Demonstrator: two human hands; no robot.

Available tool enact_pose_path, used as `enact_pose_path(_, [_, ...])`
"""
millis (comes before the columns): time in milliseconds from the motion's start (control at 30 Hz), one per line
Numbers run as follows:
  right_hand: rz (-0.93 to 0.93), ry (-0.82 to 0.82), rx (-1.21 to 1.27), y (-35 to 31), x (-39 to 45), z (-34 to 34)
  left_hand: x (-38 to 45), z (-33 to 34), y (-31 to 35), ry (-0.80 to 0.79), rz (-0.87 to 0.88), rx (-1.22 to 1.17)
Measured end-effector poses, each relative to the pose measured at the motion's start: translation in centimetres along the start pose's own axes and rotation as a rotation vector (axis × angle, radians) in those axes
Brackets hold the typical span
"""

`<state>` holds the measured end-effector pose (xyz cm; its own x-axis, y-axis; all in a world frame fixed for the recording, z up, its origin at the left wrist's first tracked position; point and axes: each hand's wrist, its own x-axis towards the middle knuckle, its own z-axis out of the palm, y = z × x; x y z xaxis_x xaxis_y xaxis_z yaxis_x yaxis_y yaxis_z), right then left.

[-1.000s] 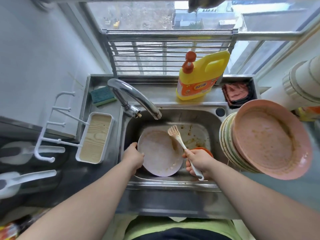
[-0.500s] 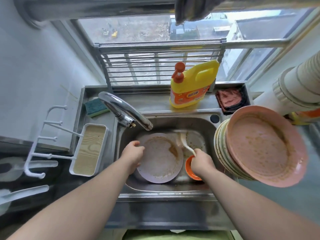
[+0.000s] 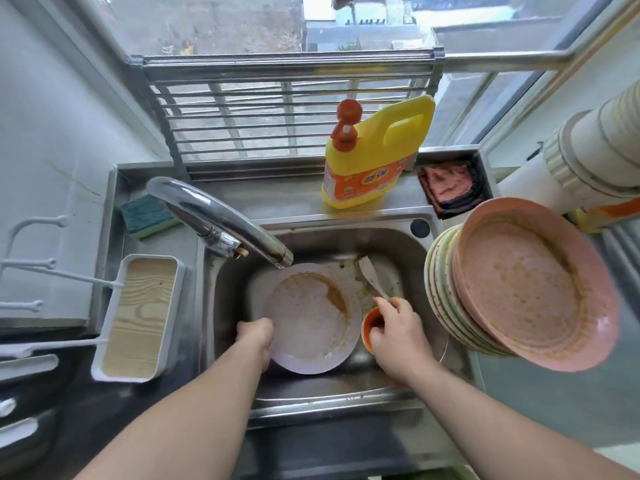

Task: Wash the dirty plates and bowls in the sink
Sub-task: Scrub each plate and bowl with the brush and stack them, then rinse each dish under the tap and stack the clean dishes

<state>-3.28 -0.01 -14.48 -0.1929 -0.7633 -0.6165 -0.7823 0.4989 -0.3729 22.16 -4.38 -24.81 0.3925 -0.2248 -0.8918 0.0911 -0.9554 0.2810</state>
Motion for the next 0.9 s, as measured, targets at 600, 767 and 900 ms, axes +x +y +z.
enact_pose_path(600, [-0.513,-0.255,-0.120,-22.2,9.4,-0.7,-9.7,-8.2,-0.3,-0.262,0.093,-0.102])
enact_pose_path(767, [-0.520,-0.252,-0.072,-22.8,10.6,-0.9,-9.6,-8.1,-0.7,-0.303,0.078,-0.185])
enact_pose_path(900, [-0.487,-0.309,0.020,-22.7,10.6,-0.4,-9.2,-7.5,-0.4,-0.317,0.080,-0.226])
